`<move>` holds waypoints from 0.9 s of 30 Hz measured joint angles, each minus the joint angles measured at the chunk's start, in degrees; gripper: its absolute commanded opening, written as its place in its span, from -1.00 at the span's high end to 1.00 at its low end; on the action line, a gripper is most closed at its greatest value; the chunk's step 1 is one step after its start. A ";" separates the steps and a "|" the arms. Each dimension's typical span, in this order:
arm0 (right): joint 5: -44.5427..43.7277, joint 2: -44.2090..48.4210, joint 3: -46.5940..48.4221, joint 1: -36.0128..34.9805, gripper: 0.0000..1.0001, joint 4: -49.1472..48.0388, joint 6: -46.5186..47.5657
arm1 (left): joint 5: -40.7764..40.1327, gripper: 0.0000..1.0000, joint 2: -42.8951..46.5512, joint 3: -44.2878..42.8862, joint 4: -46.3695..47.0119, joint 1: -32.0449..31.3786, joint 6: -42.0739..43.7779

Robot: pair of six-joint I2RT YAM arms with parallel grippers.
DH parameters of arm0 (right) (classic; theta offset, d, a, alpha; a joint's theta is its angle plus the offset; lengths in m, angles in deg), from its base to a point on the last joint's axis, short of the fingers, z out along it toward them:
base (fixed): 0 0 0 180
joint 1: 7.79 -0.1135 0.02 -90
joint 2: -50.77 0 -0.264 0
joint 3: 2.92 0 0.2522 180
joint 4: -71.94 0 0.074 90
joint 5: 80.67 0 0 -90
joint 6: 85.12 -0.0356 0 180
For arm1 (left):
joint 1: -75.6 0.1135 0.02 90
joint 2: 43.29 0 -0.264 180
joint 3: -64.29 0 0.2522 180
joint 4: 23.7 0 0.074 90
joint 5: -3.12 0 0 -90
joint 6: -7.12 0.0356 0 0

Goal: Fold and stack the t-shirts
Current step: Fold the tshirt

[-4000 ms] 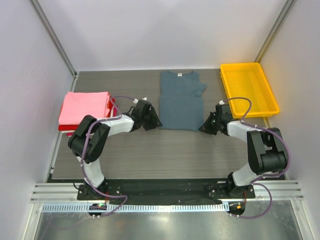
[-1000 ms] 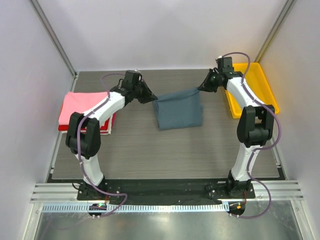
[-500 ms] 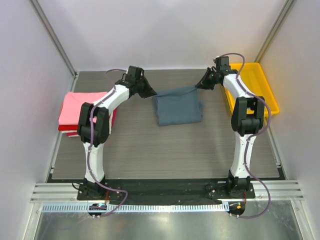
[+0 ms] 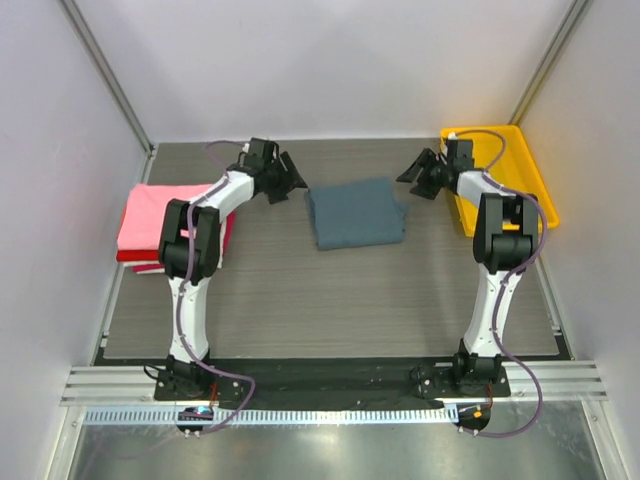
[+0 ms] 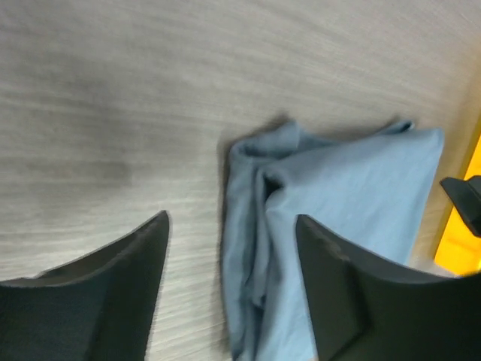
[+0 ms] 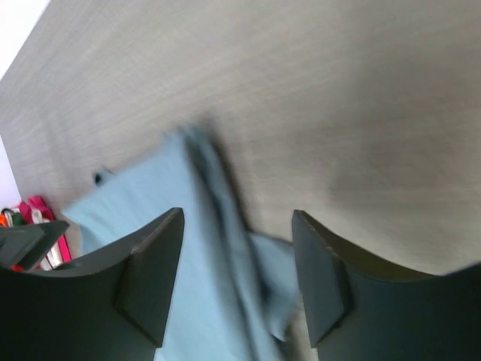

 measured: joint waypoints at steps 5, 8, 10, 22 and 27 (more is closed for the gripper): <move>3.87 4.39 -13.75 1.92 -0.36 -10.38 -1.11 | 1.05 -0.68 5.64 11.91 5.18 -0.37 1.29; 5.49 6.64 -16.94 1.88 -0.33 -14.05 -2.45 | 0.46 -0.89 10.19 17.53 6.64 -0.61 1.66; 6.47 9.31 -18.86 1.60 -0.33 -16.24 -3.67 | -0.02 -1.00 13.66 19.87 6.82 -0.68 2.19; 0.57 31.45 -28.22 1.31 -0.87 -22.47 -5.14 | -10.82 -0.99 37.53 24.02 7.78 -1.46 2.89; 6.45 25.20 -29.11 5.68 -0.59 -32.26 -12.90 | -8.74 -1.00 35.36 27.76 9.42 4.33 -0.13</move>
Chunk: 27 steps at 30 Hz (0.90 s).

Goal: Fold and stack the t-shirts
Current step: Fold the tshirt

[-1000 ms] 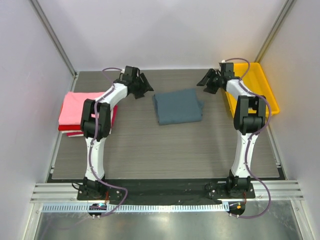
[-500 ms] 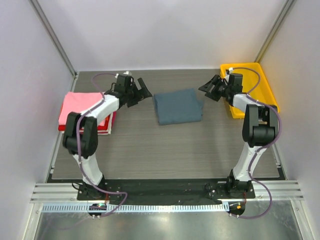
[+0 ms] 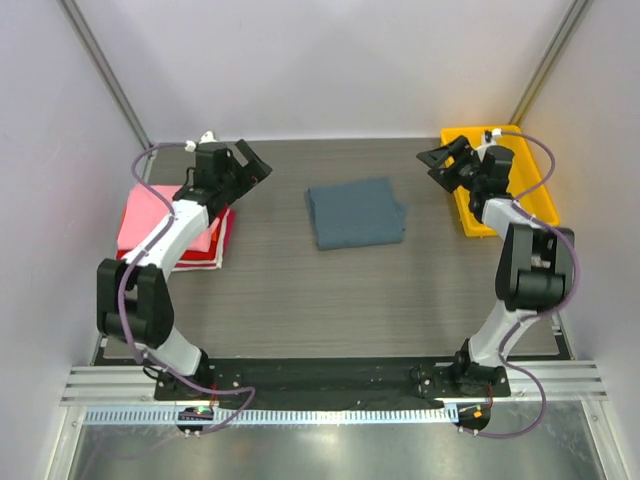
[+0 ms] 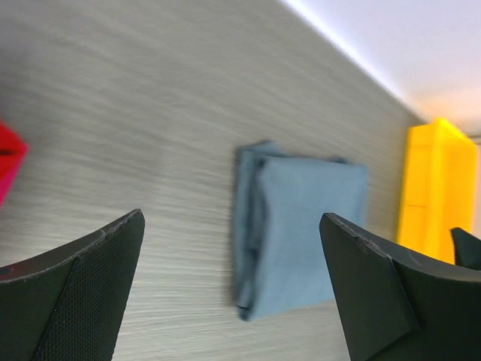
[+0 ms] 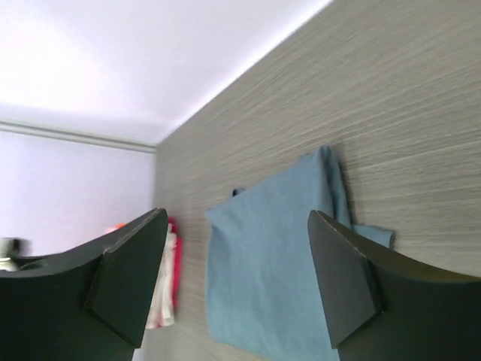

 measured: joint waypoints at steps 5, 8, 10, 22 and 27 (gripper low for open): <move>9.57 -16.52 0.00 5.11 -0.99 -14.71 -14.43 | 0.02 -1.00 -2.99 2.29 -0.85 0.50 0.00; 11.23 -17.53 0.79 4.90 -0.99 -16.52 -14.43 | 0.46 -1.00 -3.93 1.99 -0.61 -0.35 0.13; 8.70 -17.33 2.43 4.07 -0.99 -10.64 -11.52 | 1.07 -1.00 -5.16 1.20 -0.39 -0.94 0.17; -2.32 -17.33 11.37 0.31 -0.62 8.28 2.03 | 1.51 -1.00 -15.74 -7.19 -0.39 -6.23 1.92; -6.51 -17.38 15.10 -2.03 -0.47 14.95 7.87 | 1.49 -1.00 -18.78 -11.26 -0.11 -8.22 3.30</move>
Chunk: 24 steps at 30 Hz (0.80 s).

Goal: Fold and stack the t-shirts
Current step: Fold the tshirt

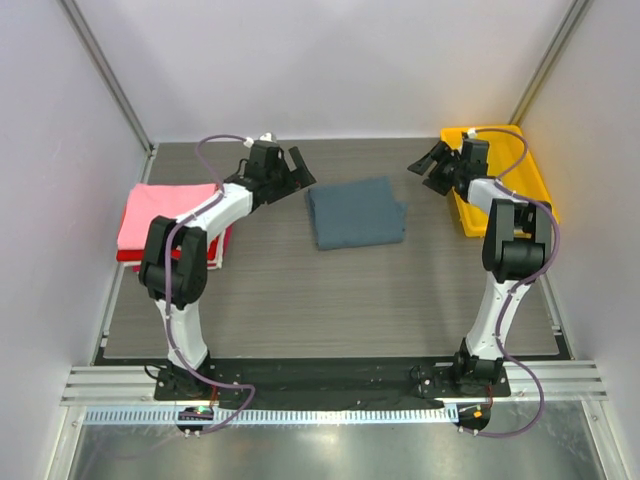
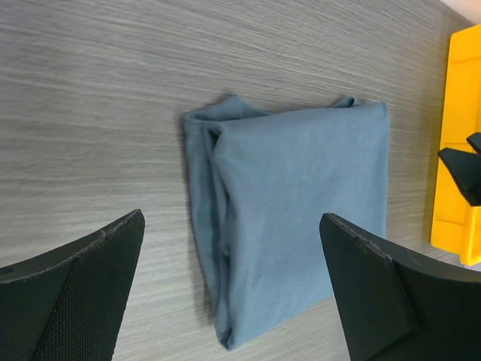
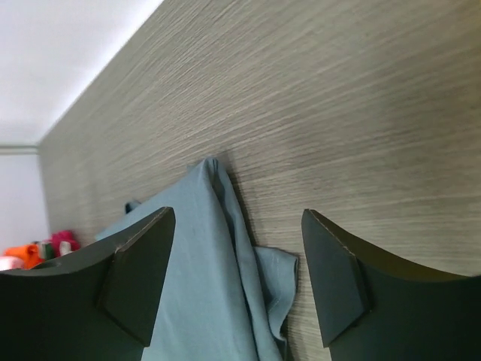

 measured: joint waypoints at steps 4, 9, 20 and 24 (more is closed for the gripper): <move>-1.90 -0.48 3.54 -2.08 -0.40 3.56 4.09 | 0.02 -0.90 -3.63 -2.69 0.26 -0.72 0.81; -3.08 -1.86 6.21 -5.01 -0.39 6.21 9.01 | 0.02 -0.86 -7.43 -4.17 0.15 -0.72 1.20; -2.75 -7.48 7.65 -8.79 -0.37 9.70 12.61 | 1.70 -0.60 -14.12 -8.48 0.74 -0.72 1.22; -1.68 -8.83 9.51 -8.39 -0.34 9.86 12.94 | 2.58 -0.51 -16.20 -9.53 1.03 -0.74 1.18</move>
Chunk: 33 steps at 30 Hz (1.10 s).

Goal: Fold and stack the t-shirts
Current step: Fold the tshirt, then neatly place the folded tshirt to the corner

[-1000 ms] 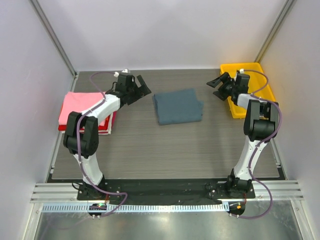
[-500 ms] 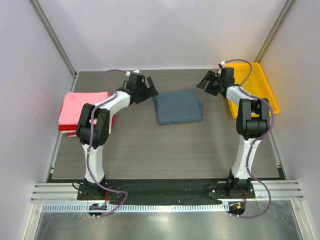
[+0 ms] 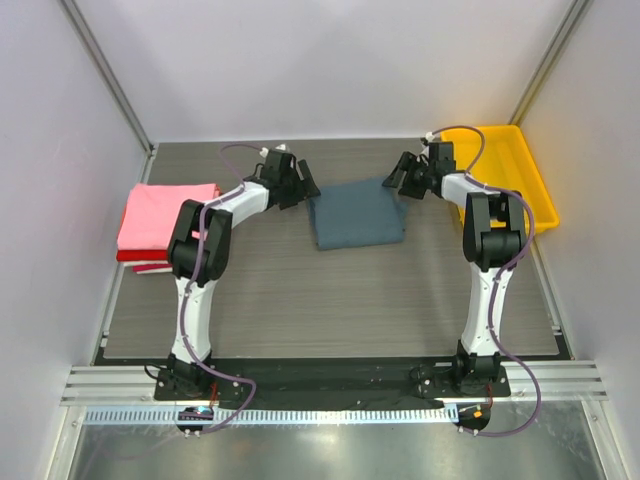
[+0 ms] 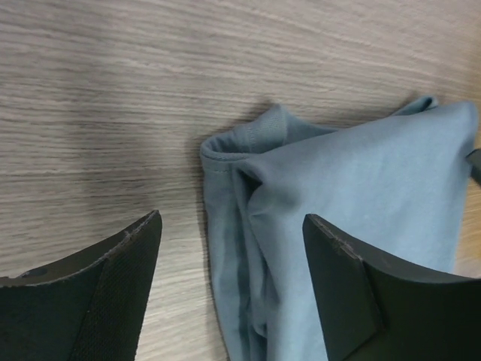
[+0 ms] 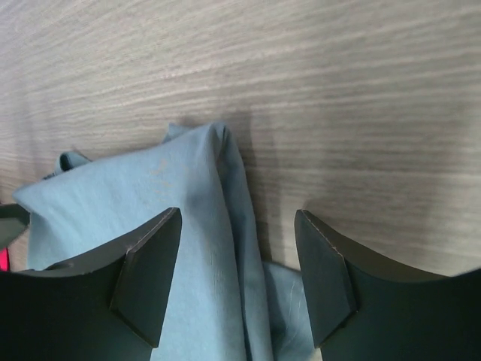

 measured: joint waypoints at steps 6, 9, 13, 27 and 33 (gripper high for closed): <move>1.09 -1.57 1.81 0.11 -0.21 -0.39 0.09 | 0.31 -0.38 -1.66 -0.59 0.39 0.00 -0.09; 1.40 -1.66 1.86 0.04 -0.20 -0.42 0.22 | 0.44 -0.29 -2.08 -1.18 0.63 0.00 -0.11; 1.51 -1.81 1.88 -0.44 -0.15 -0.37 0.42 | 0.48 -0.05 -3.32 -2.38 0.79 0.00 -0.31; 2.99 -5.14 6.40 -2.12 0.13 0.96 0.50 | 0.98 0.29 -6.01 -5.60 0.00 -0.07 -0.96; 3.61 -6.45 8.22 -2.14 0.02 1.22 0.31 | 1.11 0.42 -9.03 -9.62 -0.50 -0.09 -1.53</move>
